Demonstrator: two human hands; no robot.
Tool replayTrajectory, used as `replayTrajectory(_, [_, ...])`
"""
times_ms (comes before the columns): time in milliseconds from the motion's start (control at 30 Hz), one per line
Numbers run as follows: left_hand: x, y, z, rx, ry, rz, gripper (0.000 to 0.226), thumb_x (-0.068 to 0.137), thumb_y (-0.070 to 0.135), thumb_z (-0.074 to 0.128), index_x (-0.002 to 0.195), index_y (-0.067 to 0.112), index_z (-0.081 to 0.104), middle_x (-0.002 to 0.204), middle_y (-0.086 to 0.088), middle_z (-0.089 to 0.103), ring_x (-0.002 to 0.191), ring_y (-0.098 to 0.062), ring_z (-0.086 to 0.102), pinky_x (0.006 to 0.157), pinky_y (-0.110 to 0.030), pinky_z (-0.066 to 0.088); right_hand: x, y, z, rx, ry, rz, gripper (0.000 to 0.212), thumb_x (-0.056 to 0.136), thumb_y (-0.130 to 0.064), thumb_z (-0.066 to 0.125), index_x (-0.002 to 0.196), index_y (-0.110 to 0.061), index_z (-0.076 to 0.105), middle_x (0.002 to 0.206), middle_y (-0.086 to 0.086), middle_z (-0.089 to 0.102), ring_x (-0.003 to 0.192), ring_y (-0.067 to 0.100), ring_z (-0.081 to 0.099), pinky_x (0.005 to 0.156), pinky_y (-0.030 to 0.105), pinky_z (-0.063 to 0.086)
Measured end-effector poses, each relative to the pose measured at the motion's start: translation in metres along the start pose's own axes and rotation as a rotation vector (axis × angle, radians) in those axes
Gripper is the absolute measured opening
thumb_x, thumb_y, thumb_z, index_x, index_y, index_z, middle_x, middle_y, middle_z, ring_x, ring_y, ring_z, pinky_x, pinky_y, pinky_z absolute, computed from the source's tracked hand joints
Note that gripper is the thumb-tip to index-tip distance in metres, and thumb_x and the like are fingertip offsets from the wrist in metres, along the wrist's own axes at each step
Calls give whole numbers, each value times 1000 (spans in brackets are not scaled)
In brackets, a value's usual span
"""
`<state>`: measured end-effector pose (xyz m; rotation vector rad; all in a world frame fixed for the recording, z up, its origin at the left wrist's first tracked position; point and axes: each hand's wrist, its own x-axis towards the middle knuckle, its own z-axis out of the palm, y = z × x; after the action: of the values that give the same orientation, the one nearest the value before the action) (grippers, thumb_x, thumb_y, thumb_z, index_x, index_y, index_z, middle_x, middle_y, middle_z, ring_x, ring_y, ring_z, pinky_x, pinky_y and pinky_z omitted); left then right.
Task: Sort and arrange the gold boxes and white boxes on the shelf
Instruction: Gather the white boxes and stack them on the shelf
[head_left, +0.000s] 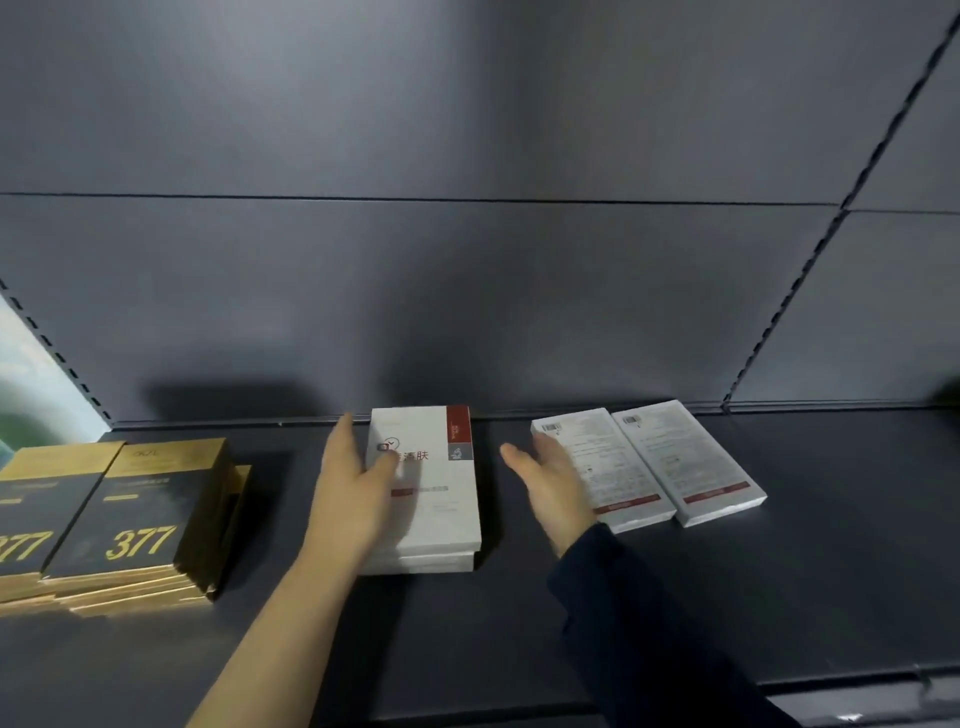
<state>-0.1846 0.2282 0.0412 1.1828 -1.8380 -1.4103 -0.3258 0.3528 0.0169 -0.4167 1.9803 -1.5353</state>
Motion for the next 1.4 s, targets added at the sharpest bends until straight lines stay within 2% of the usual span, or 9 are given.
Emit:
replayTrajectory(233, [-69,24,73,102,-245,568,51,84,17,57,133,22,43,127,13,43,120,0,42,107,-14,31,23,28,-132,-517,488,60,72,83,-33,62,143,-3,35,147,20,36,136,39,31,114,52,25])
replayTrajectory(400, [-81,-10,152,474,-573,530,72,93,29,56,152,15,17,161,-3,9,149,-17,13,122,-29,14,10,56,-173,-730,400,196,70,86,-50,60,143,-19,35,157,16,19,140,41,21,115,52,22])
replayTrajectory(600, [-70,-40,171,877,-493,605,86,88,63,29,155,22,-5,162,-3,-18,149,-21,-19,114,-33,-16,-14,61,-175,-605,413,159,71,76,-46,75,135,-19,45,132,15,34,126,37,37,106,47,37])
replayTrajectory(767, [-70,-49,152,803,-467,689,82,89,60,47,155,24,13,163,6,9,149,-14,8,119,-24,2,-23,62,-191,-293,383,72,45,92,-42,50,130,-19,57,128,15,56,110,24,53,99,40,41])
replayTrajectory(867, [-69,-48,147,773,-457,716,82,86,61,53,153,28,20,156,9,26,141,-11,22,119,-24,16,-34,53,-197,122,379,10,29,95,-8,46,117,-8,65,108,12,72,92,20,68,76,31,55])
replayTrajectory(967, [-61,-43,148,787,-450,734,81,83,62,56,151,29,27,142,11,36,128,-11,33,113,-31,30,-38,42,-195,332,208,-104,49,89,14,34,115,-13,65,93,7,72,81,17,71,69,27,57])
replayTrajectory(1100, [-57,-35,147,794,-465,707,80,78,66,58,146,29,36,135,9,38,124,-14,35,108,-33,31,-21,26,-186,-564,22,-257,95,82,13,59,138,-56,25,113,-6,42,84,6,61,74,13,50])
replayTrajectory(1233, [-65,-29,146,687,-561,663,97,70,73,59,151,36,20,151,10,26,140,-13,20,120,-42,9,-9,5,-169,-1303,-78,-445,92,74,-6,77,146,-41,32,140,-1,25,127,19,35,100,28,46])
replayTrajectory(1400, [-83,-10,149,162,-521,338,78,77,59,65,143,41,29,141,21,46,134,2,32,119,-43,-12,-1,8,-145,-1174,-86,-295,103,68,-22,84,149,-34,22,155,0,9,142,27,20,111,40,38])
